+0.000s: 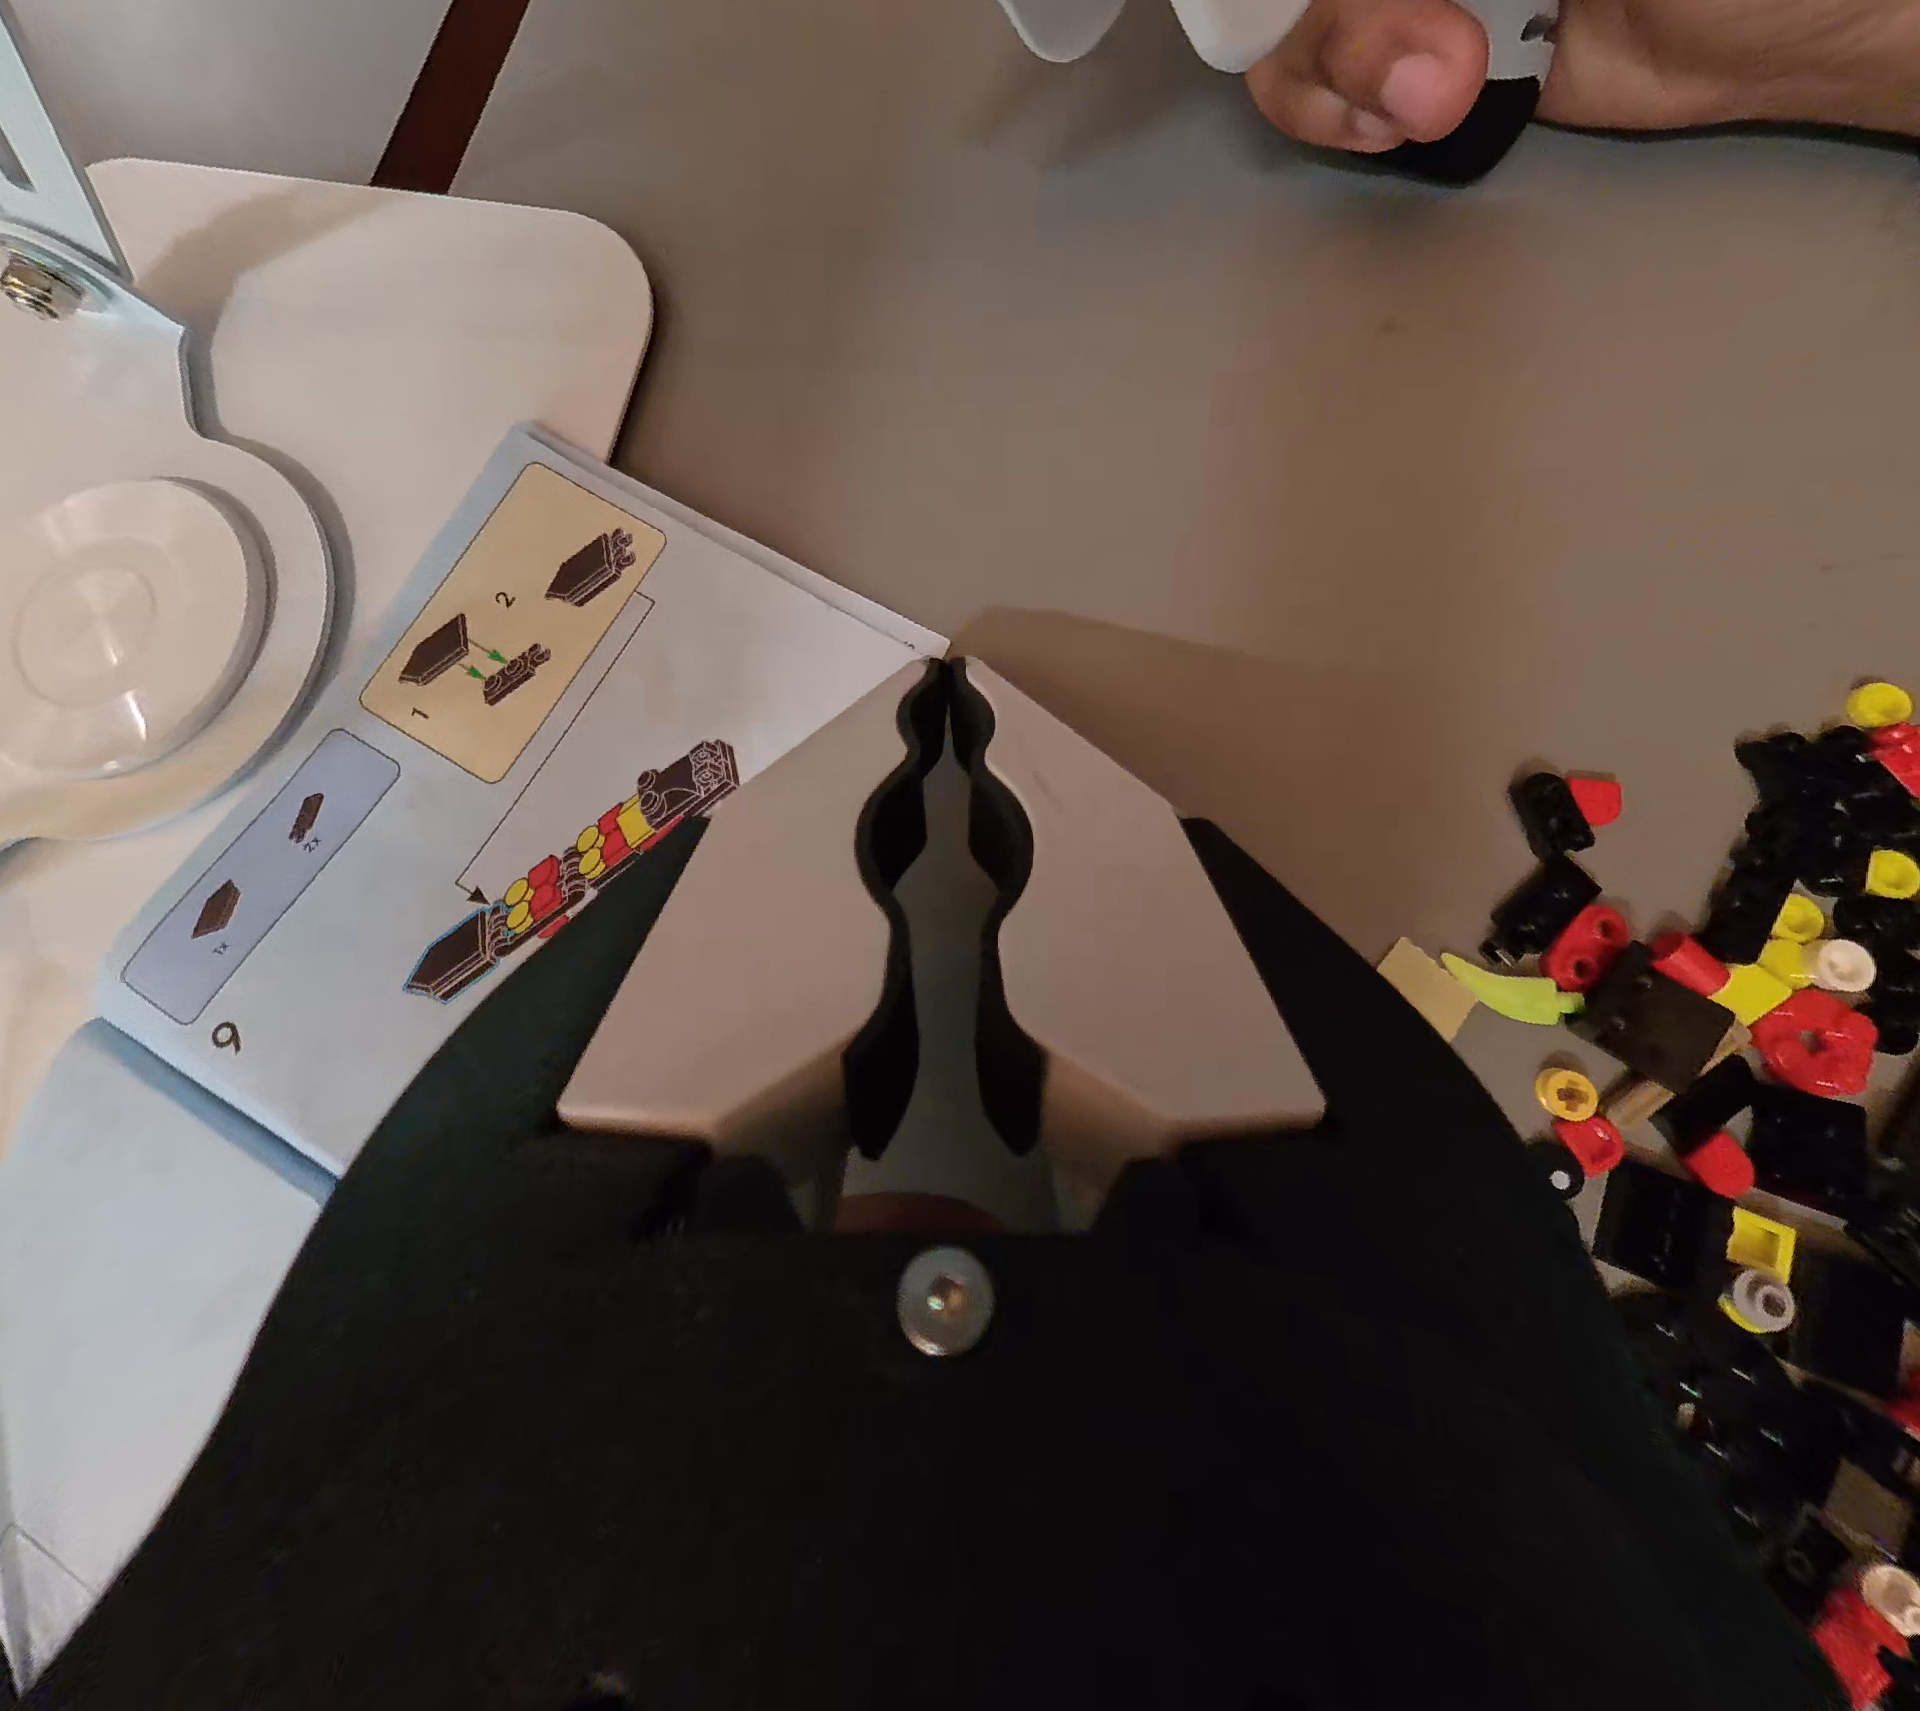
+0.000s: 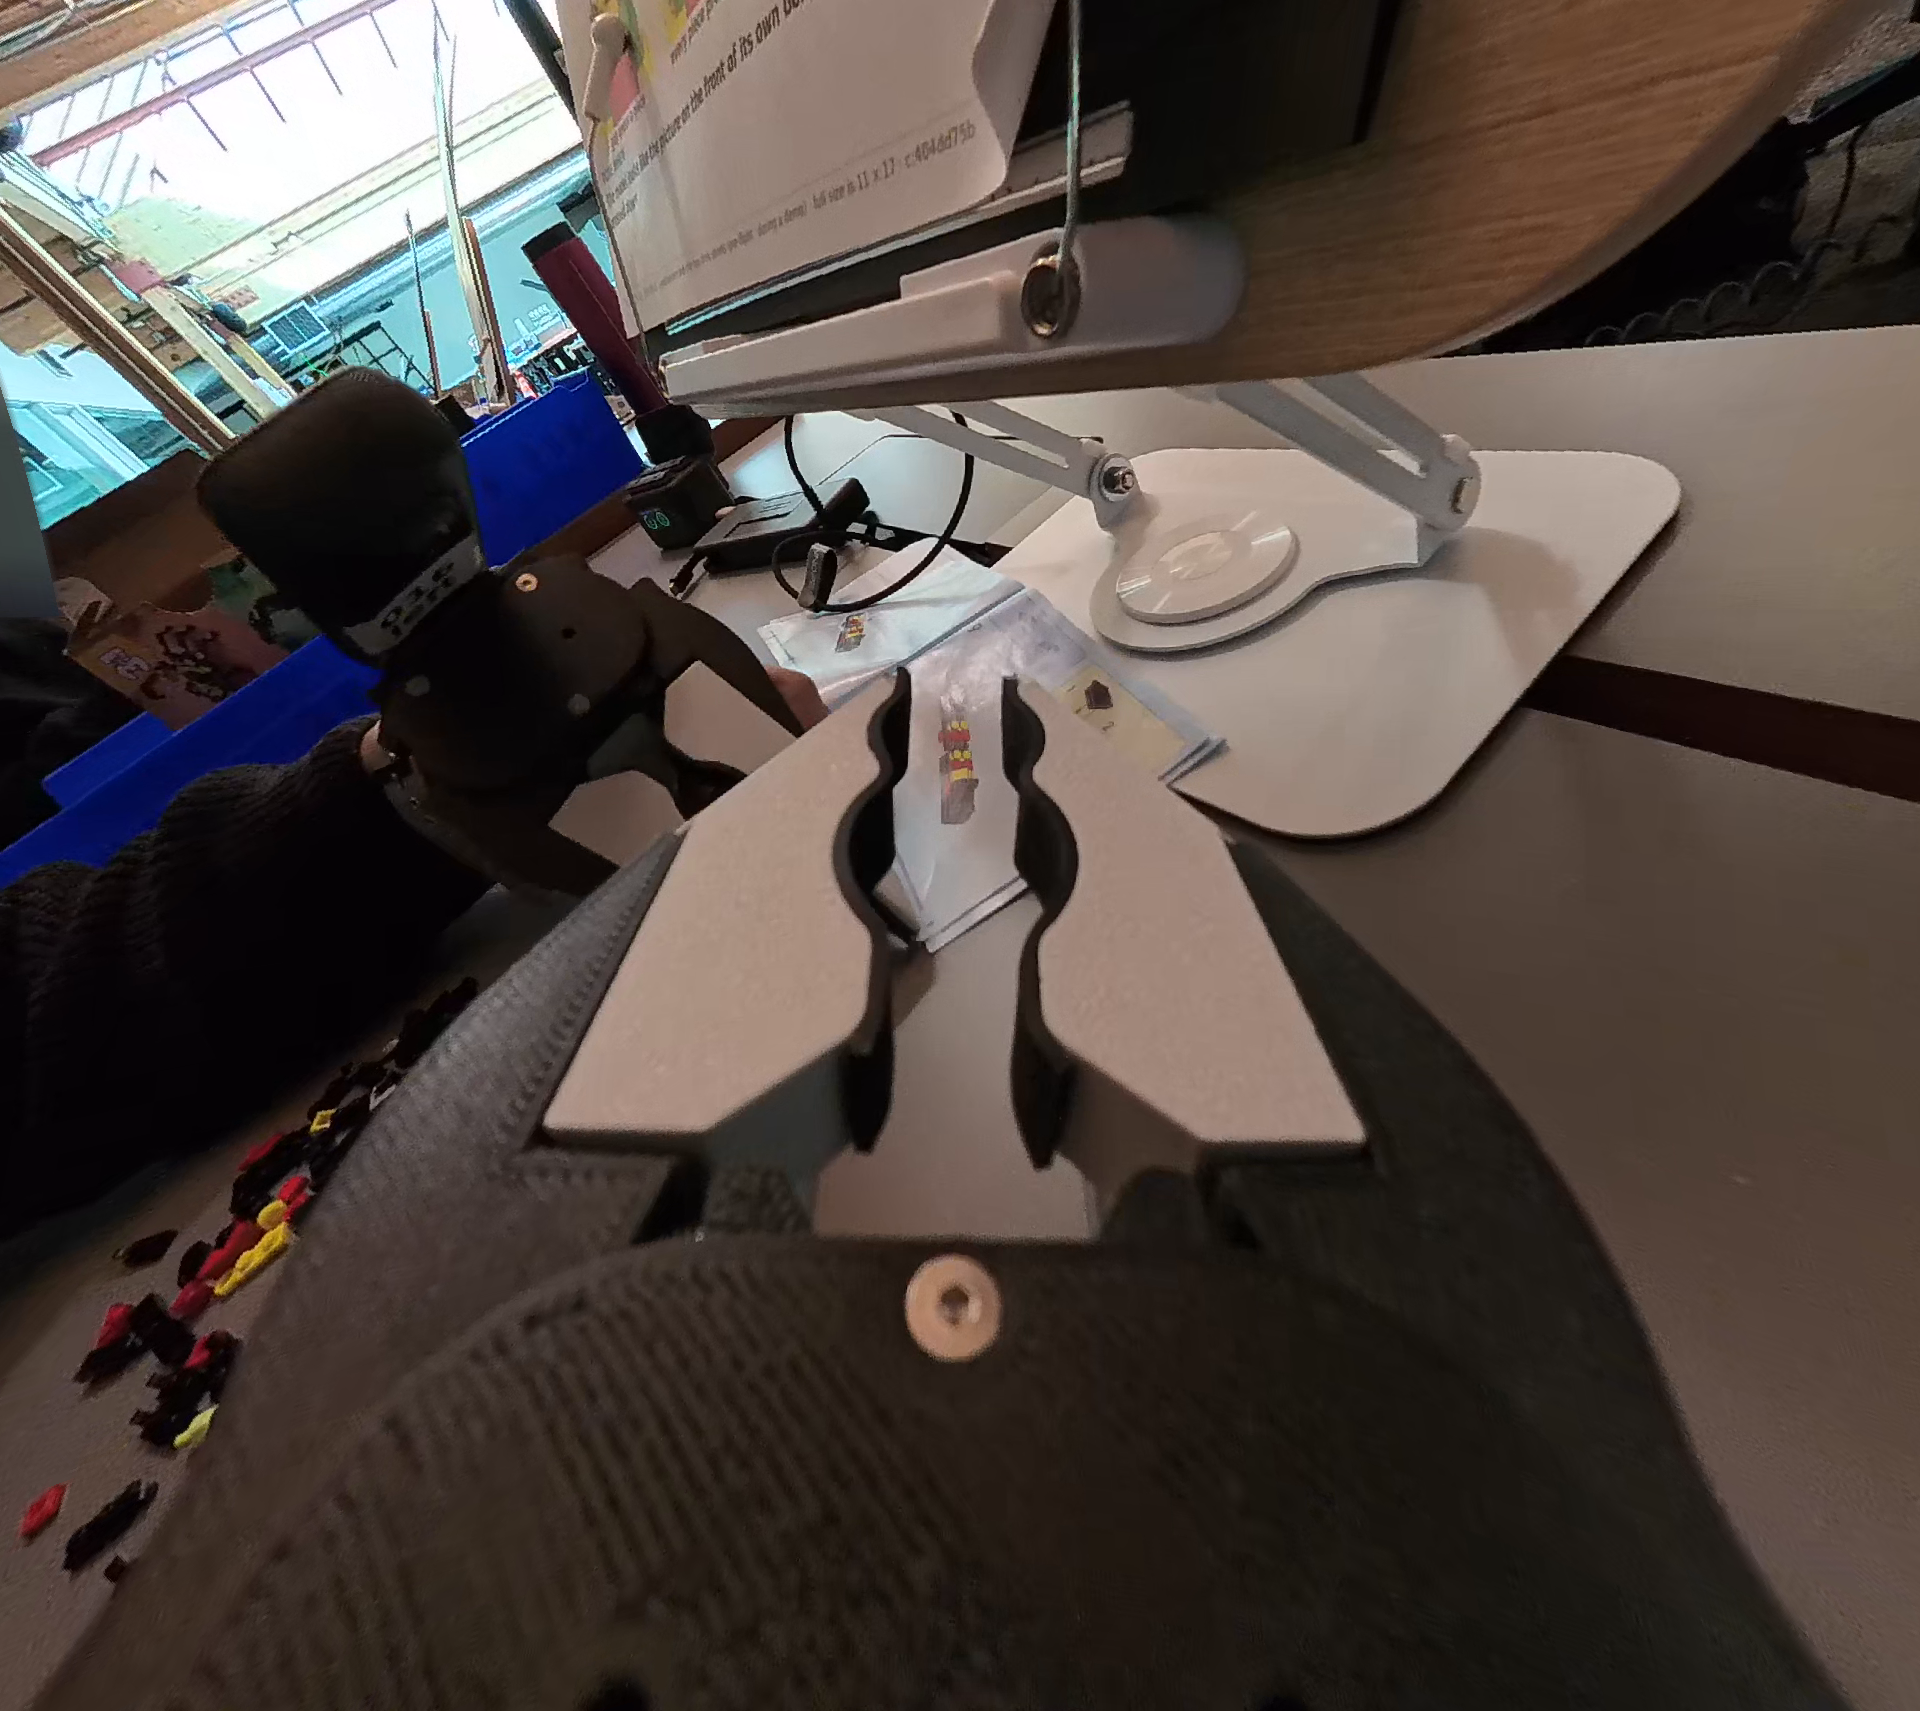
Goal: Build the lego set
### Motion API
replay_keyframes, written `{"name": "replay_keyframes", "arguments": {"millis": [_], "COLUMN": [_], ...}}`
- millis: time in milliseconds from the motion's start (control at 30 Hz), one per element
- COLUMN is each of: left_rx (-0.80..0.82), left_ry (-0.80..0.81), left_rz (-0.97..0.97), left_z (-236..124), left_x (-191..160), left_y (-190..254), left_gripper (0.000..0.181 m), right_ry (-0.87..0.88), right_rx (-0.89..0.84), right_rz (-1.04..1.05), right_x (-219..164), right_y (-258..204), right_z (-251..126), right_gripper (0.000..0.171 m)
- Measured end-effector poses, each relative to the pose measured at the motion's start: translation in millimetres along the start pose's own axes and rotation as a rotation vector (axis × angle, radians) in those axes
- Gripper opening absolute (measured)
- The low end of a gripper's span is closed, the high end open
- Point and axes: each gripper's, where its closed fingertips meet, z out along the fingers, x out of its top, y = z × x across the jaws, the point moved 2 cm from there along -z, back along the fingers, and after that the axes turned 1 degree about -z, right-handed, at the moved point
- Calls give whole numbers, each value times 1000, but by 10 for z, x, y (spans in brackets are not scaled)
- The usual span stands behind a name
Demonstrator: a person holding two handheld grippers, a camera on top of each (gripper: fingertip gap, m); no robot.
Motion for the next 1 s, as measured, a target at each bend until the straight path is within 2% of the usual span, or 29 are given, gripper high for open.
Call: {"name": "replay_keyframes", "arguments": {"millis": [433,700,767,900,1000], "left_rx": [-66,-187,-160,-33,-37], "left_ry": [109,326,310,162,89], "left_rz": [-106,-223,-214,-110,-60], "left_z": [-143,-542,-558,-337,-169], "left_x": [82,313,277,67,8], "left_y": [-67,-146,-191,-220,-98], "left_gripper": [0,0,0,0,14], "right_ry": [2,6,11,12,10], "right_rx": [2,4,8,11,11], "right_rz": [3,9,16,20,19], "right_x": [2,5,8,8,7], "right_y": [2,6,3,1,0], "right_z": [-2,-7,-10,-11,-9], "right_gripper": [16,16,17,17,17]}}
